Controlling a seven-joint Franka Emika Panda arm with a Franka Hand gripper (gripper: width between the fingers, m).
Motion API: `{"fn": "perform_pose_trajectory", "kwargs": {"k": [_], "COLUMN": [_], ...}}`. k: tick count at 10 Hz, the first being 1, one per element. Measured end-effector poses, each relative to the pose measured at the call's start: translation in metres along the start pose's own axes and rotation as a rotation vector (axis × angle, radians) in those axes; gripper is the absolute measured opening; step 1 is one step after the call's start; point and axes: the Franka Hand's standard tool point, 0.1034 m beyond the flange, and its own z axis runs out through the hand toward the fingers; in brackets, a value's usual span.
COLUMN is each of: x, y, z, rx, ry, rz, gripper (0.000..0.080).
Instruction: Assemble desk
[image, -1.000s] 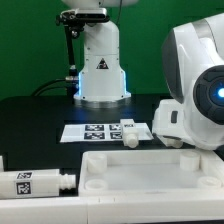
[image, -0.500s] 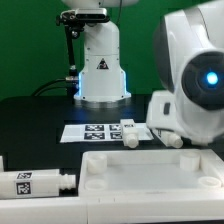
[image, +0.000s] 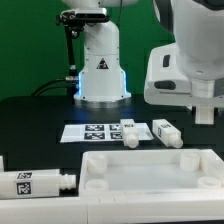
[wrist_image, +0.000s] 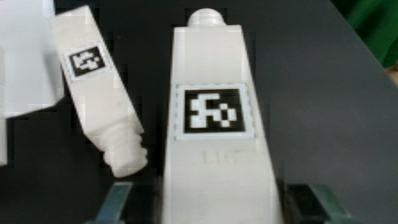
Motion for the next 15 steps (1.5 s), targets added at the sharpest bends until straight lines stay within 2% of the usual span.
{"fn": "perform_pose_trajectory", "kwargs": {"k": [1, 2, 3, 4, 5, 7, 8, 9, 10, 11, 12, 13, 15], "x": [0.001, -0.006, -0.005, -0.004, -0.003, 0.003, 0.004, 0.018, 0.027, 0.032, 0.03, 0.027, 0.03], "y": [0.004, 0.008, 0.007, 0.0, 0.0, -0.004, -0.003, 0.009, 0.017, 0.014, -0.004, -0.006, -0.003], "z": [-0.004, -0.042, -0.081, -0.097, -0.086, -0.091, -0.091, -0.113, -0.135, -0.158, -0.168, -0.158, -0.159], "rx": [0.016, 0.037, 0.053, 0.06, 0.062, 0.087, 0.09, 0.068, 0.034, -0.031, -0.061, -0.043, -0.026], "ry": [0.066, 0.132, 0.248, 0.338, 0.374, 0.54, 0.585, 0.675, 0.739, 0.811, 0.97, 1.033, 1.142], "rz": [-0.035, -0.095, -0.17, -0.194, -0.185, -0.191, -0.199, -0.292, -0.343, -0.423, -0.467, -0.479, -0.479], "gripper": [0.0285, 0.0285, 0.0285, 0.0285, 0.0285, 0.0285, 0.0286, 0.0286, 0.0286, 0.0286, 0.0286, 0.0286, 0.0287]}}
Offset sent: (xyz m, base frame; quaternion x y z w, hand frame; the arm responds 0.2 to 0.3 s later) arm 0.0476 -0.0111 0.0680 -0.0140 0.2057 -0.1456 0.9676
